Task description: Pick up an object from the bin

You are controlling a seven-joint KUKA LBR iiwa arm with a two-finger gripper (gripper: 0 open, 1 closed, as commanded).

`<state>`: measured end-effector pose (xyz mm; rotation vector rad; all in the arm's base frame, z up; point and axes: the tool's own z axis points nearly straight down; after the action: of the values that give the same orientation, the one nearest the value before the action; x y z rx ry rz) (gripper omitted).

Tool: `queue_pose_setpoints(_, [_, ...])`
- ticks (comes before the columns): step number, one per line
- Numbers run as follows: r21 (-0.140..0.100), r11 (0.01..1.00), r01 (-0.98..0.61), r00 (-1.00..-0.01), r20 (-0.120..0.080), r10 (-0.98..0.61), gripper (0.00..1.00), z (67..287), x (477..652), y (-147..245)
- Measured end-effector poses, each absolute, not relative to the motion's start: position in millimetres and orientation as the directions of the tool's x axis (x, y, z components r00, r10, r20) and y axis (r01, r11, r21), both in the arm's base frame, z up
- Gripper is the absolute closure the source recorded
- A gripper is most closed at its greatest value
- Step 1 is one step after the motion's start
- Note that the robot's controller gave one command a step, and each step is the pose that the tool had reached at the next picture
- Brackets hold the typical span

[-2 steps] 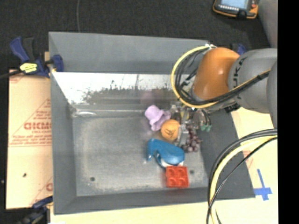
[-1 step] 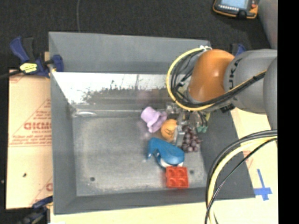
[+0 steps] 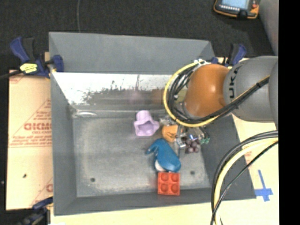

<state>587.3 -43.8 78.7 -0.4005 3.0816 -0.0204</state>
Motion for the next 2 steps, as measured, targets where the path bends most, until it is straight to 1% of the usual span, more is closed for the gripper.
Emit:
queue_pose_setpoints(1, [-0.004, 0.999, -0.051, -0.998, -0.027, -0.051, 0.0, 71.5, 607.9, -35.7])
queue_pose_setpoints(2, [-0.005, 0.997, -0.078, -0.997, -0.021, -0.079, 0.0, 87.2, 600.2, -35.1])
